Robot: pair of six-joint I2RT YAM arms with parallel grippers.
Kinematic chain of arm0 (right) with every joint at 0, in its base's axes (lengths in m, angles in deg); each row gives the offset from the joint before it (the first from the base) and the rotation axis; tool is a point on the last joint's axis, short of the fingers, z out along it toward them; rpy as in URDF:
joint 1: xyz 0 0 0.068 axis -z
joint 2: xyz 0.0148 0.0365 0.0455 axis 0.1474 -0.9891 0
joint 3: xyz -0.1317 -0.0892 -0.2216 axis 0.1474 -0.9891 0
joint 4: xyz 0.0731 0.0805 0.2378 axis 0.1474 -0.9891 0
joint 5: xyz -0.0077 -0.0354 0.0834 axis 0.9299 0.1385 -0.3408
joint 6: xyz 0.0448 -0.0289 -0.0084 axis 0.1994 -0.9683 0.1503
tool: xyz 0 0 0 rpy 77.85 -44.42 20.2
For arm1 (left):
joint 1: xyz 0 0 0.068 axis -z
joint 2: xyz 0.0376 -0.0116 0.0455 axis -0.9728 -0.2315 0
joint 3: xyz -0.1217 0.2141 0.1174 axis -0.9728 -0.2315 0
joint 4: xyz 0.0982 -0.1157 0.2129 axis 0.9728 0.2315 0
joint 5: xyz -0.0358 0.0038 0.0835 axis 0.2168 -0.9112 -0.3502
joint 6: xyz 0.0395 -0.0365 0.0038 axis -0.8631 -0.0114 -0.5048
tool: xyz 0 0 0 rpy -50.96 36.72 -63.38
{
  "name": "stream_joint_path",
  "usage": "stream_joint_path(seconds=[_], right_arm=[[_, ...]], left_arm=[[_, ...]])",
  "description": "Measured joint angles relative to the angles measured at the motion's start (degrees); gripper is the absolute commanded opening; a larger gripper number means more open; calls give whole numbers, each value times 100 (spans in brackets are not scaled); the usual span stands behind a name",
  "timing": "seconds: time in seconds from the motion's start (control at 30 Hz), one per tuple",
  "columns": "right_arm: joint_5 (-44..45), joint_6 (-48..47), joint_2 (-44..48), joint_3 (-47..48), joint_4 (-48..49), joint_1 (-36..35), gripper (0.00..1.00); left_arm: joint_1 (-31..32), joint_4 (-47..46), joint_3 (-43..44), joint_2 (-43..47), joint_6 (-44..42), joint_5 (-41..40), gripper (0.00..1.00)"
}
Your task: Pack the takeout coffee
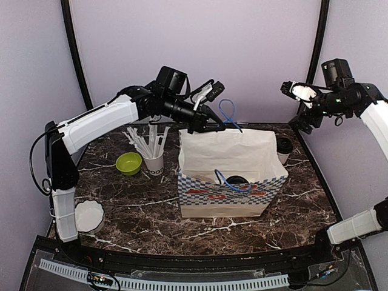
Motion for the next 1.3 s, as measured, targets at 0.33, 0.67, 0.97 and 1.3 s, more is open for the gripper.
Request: stream_joint_path(seconds=[0.33,0.67,0.97,1.3], right_arm=[[79,199,-229,-190,407,179,97],[81,243,-326,-339,415,179,99],[146,225,-326,-520,407,179,99],[221,212,-323,-699,402,179,99]], left_arm=[[485,-337,-1340,960,107,-96,0],[1283,-1051,-2721,2205,474,-433,1],[1515,-1585,-3311,2518,887,-474,1],[1515,-1821,-3383,2520,960,-743,0]])
